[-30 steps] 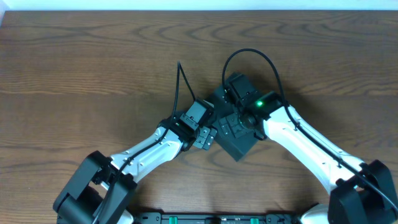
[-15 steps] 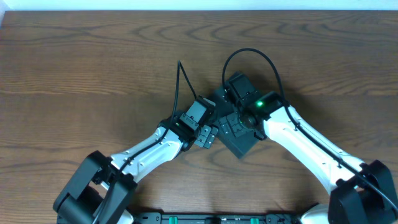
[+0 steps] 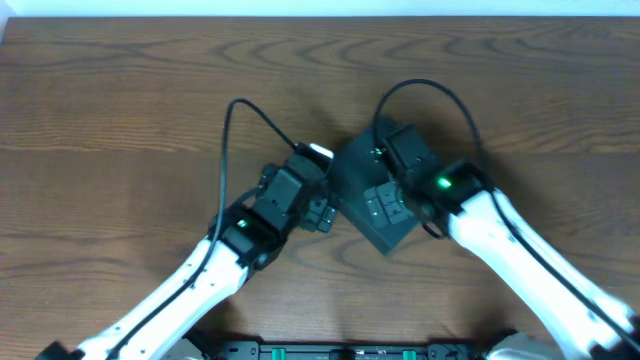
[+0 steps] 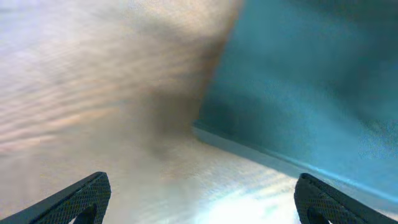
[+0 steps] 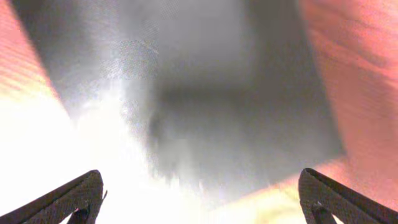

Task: Pack container

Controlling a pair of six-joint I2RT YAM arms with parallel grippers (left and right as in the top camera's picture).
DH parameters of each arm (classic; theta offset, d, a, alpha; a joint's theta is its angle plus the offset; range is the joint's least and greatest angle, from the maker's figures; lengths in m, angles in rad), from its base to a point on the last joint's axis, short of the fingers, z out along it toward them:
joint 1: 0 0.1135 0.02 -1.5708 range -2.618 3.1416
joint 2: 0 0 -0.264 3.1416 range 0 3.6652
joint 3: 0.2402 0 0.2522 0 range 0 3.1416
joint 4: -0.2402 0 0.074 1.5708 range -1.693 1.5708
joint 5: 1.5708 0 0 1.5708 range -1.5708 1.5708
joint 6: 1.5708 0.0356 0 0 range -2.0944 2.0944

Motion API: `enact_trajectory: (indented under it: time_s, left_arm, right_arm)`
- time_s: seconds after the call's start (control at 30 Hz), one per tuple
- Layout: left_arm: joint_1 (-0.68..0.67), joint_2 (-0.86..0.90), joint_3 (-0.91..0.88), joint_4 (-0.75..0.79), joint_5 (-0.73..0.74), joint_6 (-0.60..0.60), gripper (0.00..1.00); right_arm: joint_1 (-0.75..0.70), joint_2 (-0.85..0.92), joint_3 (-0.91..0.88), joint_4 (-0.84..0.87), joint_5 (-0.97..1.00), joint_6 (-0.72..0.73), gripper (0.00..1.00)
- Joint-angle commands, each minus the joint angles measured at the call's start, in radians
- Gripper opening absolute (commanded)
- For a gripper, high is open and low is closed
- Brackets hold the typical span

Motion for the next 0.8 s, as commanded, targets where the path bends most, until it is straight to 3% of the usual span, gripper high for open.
enact_trajectory:
  time_s: [0.0,0.2,0.43,0.77]
  left_arm:
    - [0.056,0.003,-0.002,0.029,-0.041,0.018,0.95]
    - [0.186,0.113,0.087,0.108,0.088,0.061,0.95]
    - [0.256,0.334,0.278,0.101,0.163,0.068,0.95]
    - [0.254,0.492,0.383,0.095,0.248,0.071,0.95]
  right_arm:
    - [0.02,-0.12,0.0,-0.046,0.021,0.089,0.99]
    - [0.192,-0.262,0.0,-0.124,0.022,0.247,0.99]
    - [0.425,-0.225,-0.048,-0.188,0.182,0.599,0.99]
    - [0.493,-0.074,-0.16,-0.094,0.065,0.611,0.99]
